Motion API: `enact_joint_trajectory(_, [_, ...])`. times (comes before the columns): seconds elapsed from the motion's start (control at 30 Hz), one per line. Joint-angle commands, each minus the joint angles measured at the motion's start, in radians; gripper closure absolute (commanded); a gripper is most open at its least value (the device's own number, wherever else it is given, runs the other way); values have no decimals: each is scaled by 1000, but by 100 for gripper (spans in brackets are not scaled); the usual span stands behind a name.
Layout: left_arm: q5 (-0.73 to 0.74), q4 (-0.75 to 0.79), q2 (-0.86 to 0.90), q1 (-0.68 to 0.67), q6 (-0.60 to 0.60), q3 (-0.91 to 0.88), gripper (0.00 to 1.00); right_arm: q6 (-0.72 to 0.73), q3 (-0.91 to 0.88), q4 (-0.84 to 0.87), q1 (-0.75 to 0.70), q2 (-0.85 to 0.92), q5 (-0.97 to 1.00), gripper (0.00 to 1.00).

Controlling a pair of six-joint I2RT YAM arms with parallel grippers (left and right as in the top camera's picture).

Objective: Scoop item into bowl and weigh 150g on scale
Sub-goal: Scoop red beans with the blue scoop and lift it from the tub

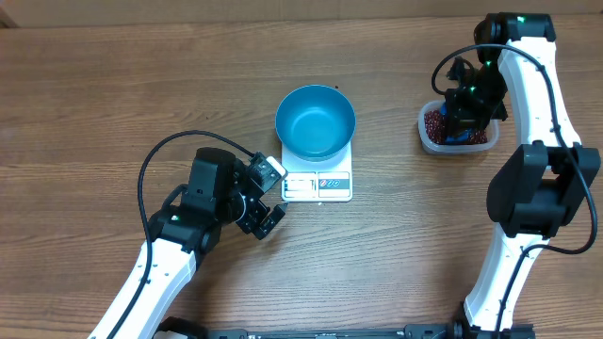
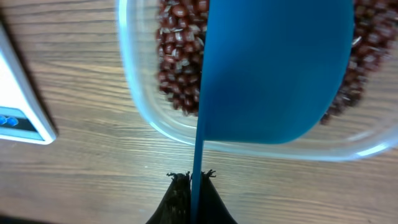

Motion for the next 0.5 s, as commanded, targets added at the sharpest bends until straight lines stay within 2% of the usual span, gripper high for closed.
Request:
enact_joint_trajectory(0.0, [1, 0, 8, 4, 19, -5, 1, -66, 18, 4, 6, 14, -93, 96])
enact_joint_trajectory(0.47, [1, 0, 8, 4, 19, -5, 1, -146, 18, 4, -38, 13, -262, 96])
